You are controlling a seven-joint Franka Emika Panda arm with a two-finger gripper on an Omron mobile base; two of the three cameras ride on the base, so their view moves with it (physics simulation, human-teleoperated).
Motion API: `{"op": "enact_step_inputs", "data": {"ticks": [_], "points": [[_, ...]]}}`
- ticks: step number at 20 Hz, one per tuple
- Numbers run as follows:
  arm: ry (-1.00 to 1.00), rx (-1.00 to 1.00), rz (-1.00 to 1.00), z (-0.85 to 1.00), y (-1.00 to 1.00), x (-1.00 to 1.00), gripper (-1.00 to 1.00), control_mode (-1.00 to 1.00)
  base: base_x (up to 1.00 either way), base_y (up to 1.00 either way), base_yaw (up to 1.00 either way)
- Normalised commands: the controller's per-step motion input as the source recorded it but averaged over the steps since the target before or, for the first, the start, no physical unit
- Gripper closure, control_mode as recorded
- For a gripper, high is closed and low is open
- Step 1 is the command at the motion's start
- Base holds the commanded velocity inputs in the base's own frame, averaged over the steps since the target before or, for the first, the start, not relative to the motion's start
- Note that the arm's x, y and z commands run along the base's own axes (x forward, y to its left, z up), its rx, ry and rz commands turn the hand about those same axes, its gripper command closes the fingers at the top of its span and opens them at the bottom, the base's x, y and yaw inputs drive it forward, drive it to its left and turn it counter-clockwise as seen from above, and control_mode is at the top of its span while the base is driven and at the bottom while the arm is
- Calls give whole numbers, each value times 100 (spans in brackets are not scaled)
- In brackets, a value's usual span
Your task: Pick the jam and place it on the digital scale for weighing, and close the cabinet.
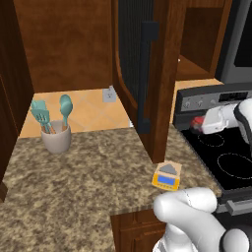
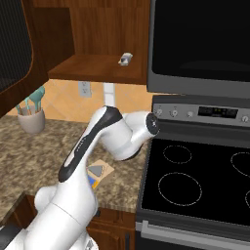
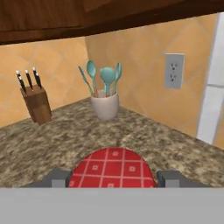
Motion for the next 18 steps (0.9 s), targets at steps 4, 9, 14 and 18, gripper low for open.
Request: {"op": "enact_step_inputs", "data": {"ticks": [4, 9, 14, 18], "points": [[11, 0, 9, -69, 13, 20, 100, -100, 0, 0, 0], [9, 0, 4, -50, 29, 17, 100, -100, 0, 0, 0], [8, 0, 5, -39, 19, 3, 100, -100, 0, 0, 0], [3, -1, 12, -49, 1, 0, 100, -100, 0, 0, 0]]}}
